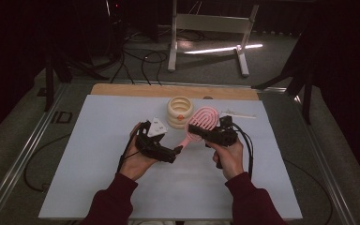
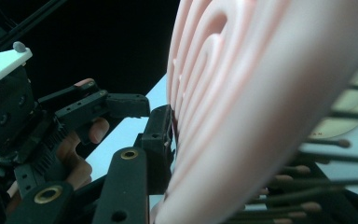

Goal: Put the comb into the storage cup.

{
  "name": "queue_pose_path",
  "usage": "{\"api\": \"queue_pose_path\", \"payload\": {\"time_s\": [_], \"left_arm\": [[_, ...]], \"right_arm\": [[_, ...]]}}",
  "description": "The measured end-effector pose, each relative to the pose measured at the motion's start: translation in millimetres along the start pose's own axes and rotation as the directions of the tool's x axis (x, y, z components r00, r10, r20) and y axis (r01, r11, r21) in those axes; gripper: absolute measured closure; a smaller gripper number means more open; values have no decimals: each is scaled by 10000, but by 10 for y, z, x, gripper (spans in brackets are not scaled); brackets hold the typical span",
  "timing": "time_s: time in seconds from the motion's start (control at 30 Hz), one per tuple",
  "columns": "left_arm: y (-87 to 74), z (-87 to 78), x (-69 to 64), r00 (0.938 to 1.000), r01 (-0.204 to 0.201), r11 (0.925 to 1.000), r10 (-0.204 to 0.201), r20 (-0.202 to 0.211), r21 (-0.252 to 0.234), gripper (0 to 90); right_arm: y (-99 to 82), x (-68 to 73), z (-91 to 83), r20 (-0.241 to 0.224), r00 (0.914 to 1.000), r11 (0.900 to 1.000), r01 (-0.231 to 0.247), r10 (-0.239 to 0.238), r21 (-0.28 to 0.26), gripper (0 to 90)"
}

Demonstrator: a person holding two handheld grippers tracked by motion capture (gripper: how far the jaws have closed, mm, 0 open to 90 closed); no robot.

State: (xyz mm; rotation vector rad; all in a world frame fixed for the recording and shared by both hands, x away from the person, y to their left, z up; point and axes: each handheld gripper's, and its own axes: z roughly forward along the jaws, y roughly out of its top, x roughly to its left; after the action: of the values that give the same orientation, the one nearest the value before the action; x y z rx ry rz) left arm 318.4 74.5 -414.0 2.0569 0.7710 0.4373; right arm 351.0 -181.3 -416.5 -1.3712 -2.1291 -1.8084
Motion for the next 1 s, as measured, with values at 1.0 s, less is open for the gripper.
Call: {"api": "queue_pose_path", "payload": {"time_s": [1.0], "left_arm": [[-1114,-645,465,9629,1446,9778,-1744,-2061,-1519,2]], "right_arm": [[18,-16,-46,176,9998,9997,-10,14,-225,623]]}}
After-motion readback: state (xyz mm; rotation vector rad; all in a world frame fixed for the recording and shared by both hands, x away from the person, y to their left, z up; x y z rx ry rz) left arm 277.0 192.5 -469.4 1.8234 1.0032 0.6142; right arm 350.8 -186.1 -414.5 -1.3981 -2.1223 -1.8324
